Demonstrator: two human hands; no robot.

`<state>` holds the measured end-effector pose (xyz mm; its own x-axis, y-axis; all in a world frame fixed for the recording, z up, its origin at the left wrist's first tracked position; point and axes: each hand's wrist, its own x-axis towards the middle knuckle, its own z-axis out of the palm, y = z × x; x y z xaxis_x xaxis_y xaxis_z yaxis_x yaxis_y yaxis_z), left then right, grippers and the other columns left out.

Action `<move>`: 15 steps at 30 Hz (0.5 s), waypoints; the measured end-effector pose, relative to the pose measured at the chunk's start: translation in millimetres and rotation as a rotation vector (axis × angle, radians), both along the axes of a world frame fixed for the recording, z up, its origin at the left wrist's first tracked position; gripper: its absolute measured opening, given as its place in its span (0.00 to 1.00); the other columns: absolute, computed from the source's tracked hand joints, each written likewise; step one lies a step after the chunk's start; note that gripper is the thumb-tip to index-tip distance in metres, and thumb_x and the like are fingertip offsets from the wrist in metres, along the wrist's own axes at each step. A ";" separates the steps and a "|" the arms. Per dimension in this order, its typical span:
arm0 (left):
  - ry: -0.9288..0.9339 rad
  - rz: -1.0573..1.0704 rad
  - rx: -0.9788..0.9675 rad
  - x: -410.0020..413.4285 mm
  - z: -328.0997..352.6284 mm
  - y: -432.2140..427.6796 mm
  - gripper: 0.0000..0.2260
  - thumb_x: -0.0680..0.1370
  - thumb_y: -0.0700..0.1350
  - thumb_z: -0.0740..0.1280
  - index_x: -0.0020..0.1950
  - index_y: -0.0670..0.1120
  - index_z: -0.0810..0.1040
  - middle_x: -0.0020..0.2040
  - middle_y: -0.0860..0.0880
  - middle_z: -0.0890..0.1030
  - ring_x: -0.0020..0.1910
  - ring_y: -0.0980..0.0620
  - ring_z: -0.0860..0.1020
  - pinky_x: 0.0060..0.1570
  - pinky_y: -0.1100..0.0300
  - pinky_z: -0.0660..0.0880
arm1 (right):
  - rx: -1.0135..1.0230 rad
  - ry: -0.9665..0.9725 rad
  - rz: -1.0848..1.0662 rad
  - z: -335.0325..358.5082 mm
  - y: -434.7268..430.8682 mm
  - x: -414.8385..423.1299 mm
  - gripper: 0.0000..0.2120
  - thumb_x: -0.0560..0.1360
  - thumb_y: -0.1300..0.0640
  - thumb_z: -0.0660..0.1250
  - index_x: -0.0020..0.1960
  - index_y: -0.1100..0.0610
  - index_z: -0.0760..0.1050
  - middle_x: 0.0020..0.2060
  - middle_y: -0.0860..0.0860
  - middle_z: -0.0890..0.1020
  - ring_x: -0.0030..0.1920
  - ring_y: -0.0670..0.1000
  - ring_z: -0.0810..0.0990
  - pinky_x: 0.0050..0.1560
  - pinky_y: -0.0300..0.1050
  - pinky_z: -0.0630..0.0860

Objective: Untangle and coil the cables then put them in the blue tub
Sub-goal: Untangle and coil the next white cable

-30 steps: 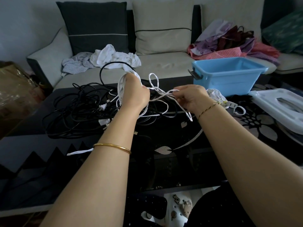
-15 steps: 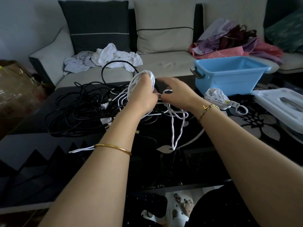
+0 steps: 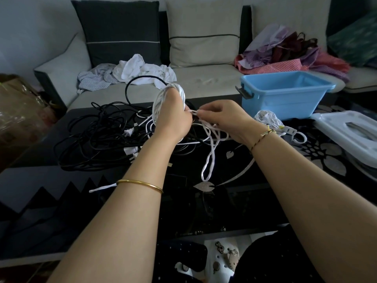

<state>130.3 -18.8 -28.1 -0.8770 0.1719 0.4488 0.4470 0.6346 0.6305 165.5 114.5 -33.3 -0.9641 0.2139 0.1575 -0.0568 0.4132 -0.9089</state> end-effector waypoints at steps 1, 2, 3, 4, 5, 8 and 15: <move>0.003 -0.008 -0.010 0.9 -0.4 0.3 0.10 0.77 0.36 0.64 0.48 0.44 0.62 0.51 0.44 0.77 0.46 0.51 0.73 0.43 0.61 0.65 | 0.015 0.014 -0.015 -1.2 -0.1 -0.1 0.07 0.73 0.53 0.72 0.49 0.55 0.81 0.43 0.51 0.83 0.41 0.46 0.78 0.40 0.34 0.75; 0.010 -0.015 -0.020 1.3 -1.0 0.8 0.10 0.77 0.36 0.63 0.48 0.44 0.62 0.51 0.44 0.77 0.47 0.50 0.74 0.43 0.61 0.65 | 0.028 0.017 -0.021 -2.2 0.1 -0.8 0.07 0.73 0.53 0.72 0.48 0.55 0.81 0.41 0.51 0.83 0.41 0.45 0.78 0.40 0.34 0.75; 0.018 -0.020 -0.028 1.5 -1.9 1.5 0.10 0.77 0.35 0.63 0.48 0.44 0.62 0.51 0.44 0.77 0.48 0.50 0.74 0.43 0.61 0.65 | 0.037 0.009 -0.016 -2.8 -0.2 -1.5 0.07 0.72 0.55 0.72 0.48 0.56 0.82 0.39 0.50 0.82 0.39 0.45 0.78 0.40 0.34 0.75; 0.024 -0.022 -0.032 1.9 -3.0 2.3 0.10 0.77 0.35 0.63 0.48 0.44 0.62 0.51 0.43 0.77 0.48 0.49 0.75 0.44 0.60 0.66 | 0.043 -0.005 -0.013 -2.9 -1.3 -2.0 0.07 0.72 0.57 0.73 0.49 0.58 0.82 0.37 0.49 0.82 0.37 0.44 0.78 0.38 0.32 0.74; 0.030 -0.025 -0.030 2.4 -3.9 3.5 0.11 0.77 0.34 0.63 0.48 0.44 0.61 0.51 0.42 0.77 0.48 0.48 0.75 0.44 0.60 0.67 | 0.041 -0.022 -0.022 -2.4 -2.1 -2.8 0.07 0.72 0.60 0.72 0.50 0.59 0.82 0.36 0.48 0.81 0.36 0.43 0.77 0.36 0.30 0.74; 0.050 -0.031 -0.009 4.1 -5.1 5.6 0.11 0.76 0.33 0.62 0.47 0.45 0.61 0.50 0.41 0.77 0.48 0.47 0.76 0.45 0.57 0.71 | -0.013 -0.053 -0.072 -1.7 -3.8 -5.4 0.05 0.70 0.64 0.71 0.46 0.61 0.83 0.35 0.53 0.80 0.36 0.47 0.76 0.39 0.37 0.75; 0.129 -0.021 -0.002 7.0 -3.5 5.0 0.10 0.75 0.31 0.61 0.51 0.42 0.66 0.48 0.42 0.74 0.49 0.46 0.74 0.50 0.52 0.72 | -0.052 -0.069 -0.038 -8.6 -3.4 -7.2 0.06 0.72 0.63 0.72 0.47 0.64 0.83 0.24 0.48 0.78 0.26 0.43 0.75 0.36 0.38 0.78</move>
